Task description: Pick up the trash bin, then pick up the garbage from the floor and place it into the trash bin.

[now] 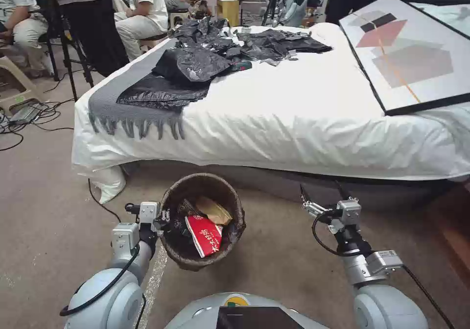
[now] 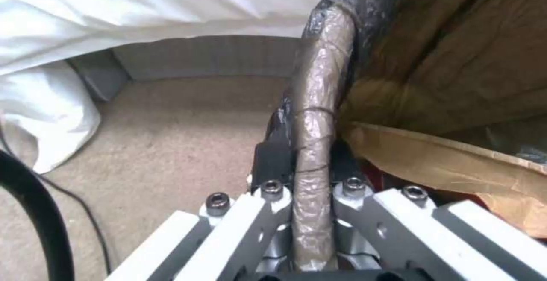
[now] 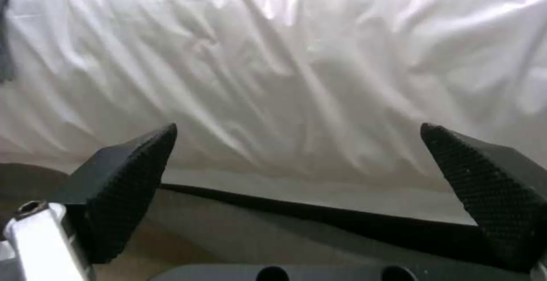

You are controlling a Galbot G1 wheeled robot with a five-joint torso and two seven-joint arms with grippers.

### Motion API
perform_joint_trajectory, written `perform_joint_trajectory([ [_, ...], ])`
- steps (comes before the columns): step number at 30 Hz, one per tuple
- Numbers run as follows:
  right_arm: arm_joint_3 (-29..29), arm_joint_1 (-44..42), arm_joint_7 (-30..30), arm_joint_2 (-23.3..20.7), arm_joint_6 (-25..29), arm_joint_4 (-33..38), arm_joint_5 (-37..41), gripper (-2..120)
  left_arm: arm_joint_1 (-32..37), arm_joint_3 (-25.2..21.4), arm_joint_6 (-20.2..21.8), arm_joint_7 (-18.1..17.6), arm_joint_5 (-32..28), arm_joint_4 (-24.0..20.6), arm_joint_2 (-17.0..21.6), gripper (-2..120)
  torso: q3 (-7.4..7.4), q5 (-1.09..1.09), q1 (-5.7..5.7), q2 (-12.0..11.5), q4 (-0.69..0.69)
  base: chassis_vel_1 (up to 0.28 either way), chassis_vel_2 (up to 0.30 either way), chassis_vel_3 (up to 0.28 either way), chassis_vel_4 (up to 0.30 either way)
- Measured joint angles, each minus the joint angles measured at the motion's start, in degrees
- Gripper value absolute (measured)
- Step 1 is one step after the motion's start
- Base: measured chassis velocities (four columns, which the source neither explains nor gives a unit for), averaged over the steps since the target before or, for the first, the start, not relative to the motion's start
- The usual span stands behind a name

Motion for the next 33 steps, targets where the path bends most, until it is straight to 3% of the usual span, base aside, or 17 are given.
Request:
perform_joint_trajectory([
  [33,0.07,0.13,-0.04,-0.05,-0.17,-0.5,0.84,100,0.02,-0.21,-0.05,0.24,-0.07,0.0,-0.1,2,0.0,0.0,0.0,0.0,0.0,0.044,0.042,0.046,0.039],
])
